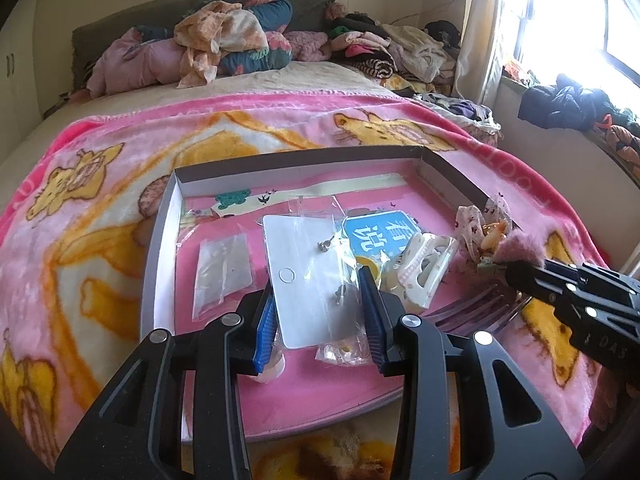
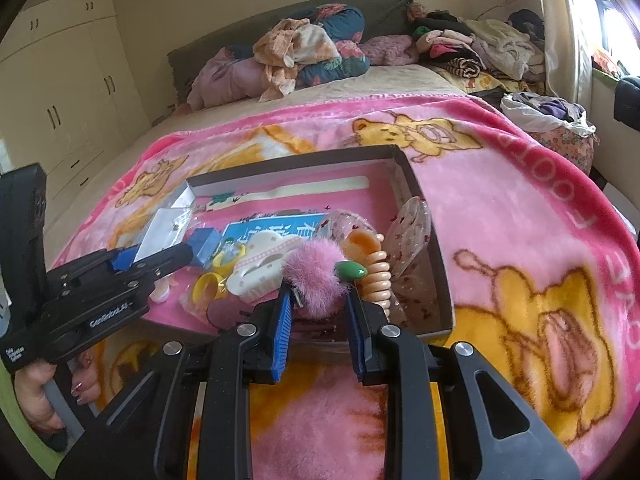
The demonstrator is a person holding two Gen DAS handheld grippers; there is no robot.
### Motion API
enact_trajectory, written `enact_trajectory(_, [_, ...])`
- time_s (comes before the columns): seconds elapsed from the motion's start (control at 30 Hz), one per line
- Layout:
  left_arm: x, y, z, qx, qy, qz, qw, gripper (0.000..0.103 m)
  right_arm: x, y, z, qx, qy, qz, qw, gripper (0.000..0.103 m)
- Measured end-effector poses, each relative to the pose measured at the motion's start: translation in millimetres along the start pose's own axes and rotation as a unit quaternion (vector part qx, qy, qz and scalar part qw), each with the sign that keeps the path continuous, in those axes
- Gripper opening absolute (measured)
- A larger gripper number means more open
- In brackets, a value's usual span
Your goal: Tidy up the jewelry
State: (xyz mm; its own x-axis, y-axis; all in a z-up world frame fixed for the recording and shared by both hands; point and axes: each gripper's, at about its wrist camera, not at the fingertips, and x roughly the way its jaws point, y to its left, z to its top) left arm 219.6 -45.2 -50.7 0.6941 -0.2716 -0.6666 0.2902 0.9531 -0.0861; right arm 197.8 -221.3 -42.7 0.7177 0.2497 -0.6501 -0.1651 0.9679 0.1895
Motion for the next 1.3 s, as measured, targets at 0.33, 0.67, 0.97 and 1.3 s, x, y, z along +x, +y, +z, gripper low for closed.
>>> enact_trajectory(0.33, [12,-3,-1,0.004,0.016,0.002,0.9999,0.030,6,7,-4,-0.014,0.014,0.008,1.000,0.026])
enact_trajectory(0.67, [13,-4,-1,0.006,0.017,0.003,0.9998,0.030,-2,11,-10,-0.025,0.001,0.006,1.000,0.044])
enact_trajectory(0.97, [7,-2,-2,0.004,0.011,0.007,0.9999,0.044,-24,8,-17,-0.021,-0.021,-0.007,1.000,0.066])
enact_trajectory(1.3, [-18,-1,-1,0.002,-0.008,0.012,0.9999,0.067,-52,3,-27,-0.013,-0.054,-0.014,0.998,0.084])
